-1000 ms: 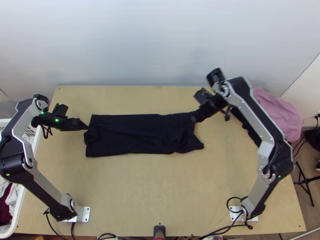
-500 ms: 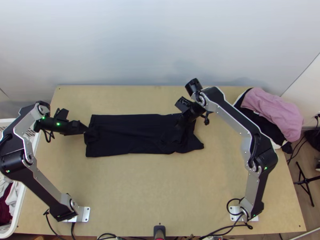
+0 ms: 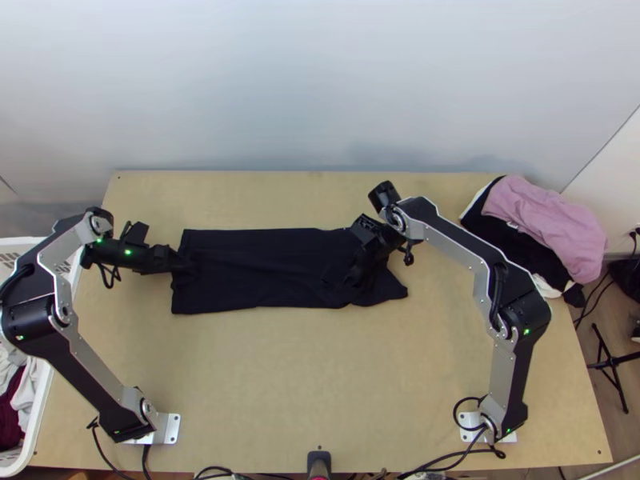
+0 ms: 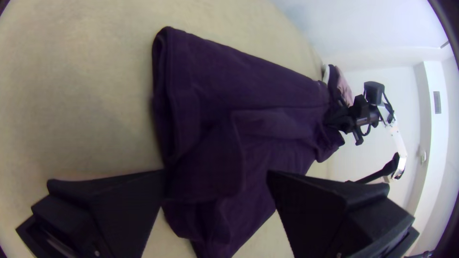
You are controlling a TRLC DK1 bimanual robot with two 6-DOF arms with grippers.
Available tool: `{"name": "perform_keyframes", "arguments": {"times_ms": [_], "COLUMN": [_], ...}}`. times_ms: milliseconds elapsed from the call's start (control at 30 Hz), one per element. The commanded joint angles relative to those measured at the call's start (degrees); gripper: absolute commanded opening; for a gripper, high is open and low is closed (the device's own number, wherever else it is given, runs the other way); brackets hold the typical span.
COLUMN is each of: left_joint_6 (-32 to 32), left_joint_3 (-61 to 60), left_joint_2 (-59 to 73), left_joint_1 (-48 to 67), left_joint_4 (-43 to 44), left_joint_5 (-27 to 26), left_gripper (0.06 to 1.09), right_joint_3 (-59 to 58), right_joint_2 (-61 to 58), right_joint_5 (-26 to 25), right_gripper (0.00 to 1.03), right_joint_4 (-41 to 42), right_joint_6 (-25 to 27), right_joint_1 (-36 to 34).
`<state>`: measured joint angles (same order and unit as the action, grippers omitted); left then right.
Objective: Fold the t-shirt
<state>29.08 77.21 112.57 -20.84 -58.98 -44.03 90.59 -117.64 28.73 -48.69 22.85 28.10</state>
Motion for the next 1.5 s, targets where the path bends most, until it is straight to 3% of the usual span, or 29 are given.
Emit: {"name": "perform_keyframes", "arguments": {"times_ms": [0, 300, 367, 467, 500, 567, 667, 1167, 1467], "left_joint_6": [-1.8, -4.9, -6.2, -8.1, -8.3, -8.7, -11.2, -17.9, -24.9], "left_joint_3": [-1.2, -0.8, 0.2, 1.5, 1.6, 1.5, 1.5, 7.9, 18.4], "left_joint_2": [1.4, 4.0, 4.1, 4.5, 5.0, 6.2, 6.7, -2.5, -5.0], "left_joint_1": [1.9, 5.5, 6.6, 8.1, 8.4, 8.4, 7.7, 7.4, 21.7], "left_joint_4": [3.6, 7.9, 7.9, 7.9, 7.9, 8.5, 8.5, 3.5, 0.8], "left_joint_5": [-0.3, -0.3, -0.2, -0.2, -0.2, -0.2, -0.6, -7.1, -7.0], "left_gripper": [1.04, 1.03, 0.99, 0.78, 0.66, 0.29, 0.11, 0.09, 0.09], "right_joint_3": [-3.0, -3.8, -3.8, -3.8, -3.8, -3.8, -3.6, -1.7, -1.3], "right_joint_2": [-0.5, -0.9, -1.1, -1.3, -1.4, -1.6, -2.1, -3.6, -2.4], "right_joint_5": [-0.1, -0.2, -0.1, -0.2, -0.3, -0.5, -0.7, -0.8, -0.7], "right_gripper": [0.03, 0.03, 0.03, 0.03, 0.03, 0.03, 0.03, 0.03, 0.03], "right_joint_4": [2.7, 3.3, 3.4, 3.8, 3.9, 4.3, 4.3, 4.6, 3.1], "right_joint_6": [0.1, 0.1, 0.1, 0.0, -0.1, -0.3, -0.4, -0.8, -0.9], "right_joint_1": [-0.1, -0.2, -0.2, -0.2, -0.2, -0.2, -0.6, -0.8, -0.5]}}
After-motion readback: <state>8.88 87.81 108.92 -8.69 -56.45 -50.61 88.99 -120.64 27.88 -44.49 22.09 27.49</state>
